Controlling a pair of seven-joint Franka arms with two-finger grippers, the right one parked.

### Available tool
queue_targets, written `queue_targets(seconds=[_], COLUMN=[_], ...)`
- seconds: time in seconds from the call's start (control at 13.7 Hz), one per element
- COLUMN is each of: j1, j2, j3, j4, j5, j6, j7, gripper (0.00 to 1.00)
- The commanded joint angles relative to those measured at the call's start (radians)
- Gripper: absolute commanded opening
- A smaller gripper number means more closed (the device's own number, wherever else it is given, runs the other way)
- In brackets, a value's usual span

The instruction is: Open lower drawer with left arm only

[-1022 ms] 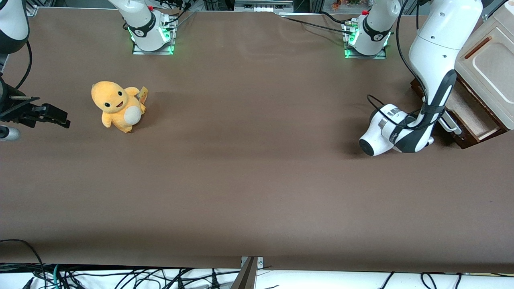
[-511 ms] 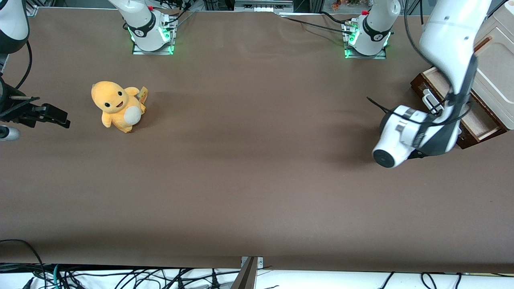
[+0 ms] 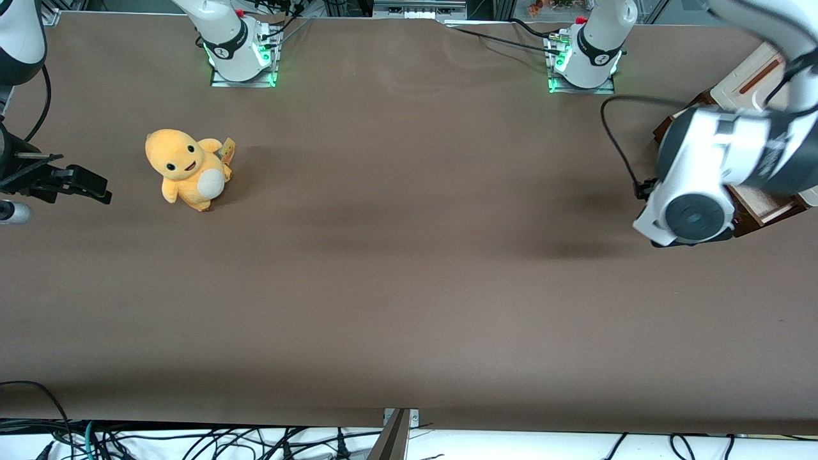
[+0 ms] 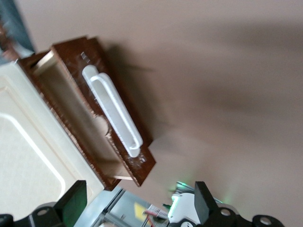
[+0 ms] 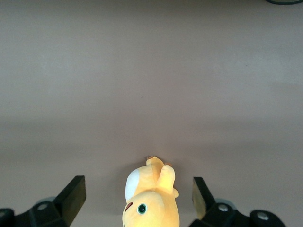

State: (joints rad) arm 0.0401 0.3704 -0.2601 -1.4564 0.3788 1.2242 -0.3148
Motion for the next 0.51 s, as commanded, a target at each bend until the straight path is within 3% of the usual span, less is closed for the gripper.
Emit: queue_targets(seconds=[0.0,0.22,0.44], j1=[0.056,0.113,0.092], j2=[-0.028,-0.034,-0.177], j3=[0.005,0.002,0.013], j4=[0.12,0.186,0.061], j5=[-0.157,-0.29,-0.333], j6=[-0.008,0.009,0.177], j7=[0.176,0.246,0.284], gripper=[1.0,1.0,1.0])
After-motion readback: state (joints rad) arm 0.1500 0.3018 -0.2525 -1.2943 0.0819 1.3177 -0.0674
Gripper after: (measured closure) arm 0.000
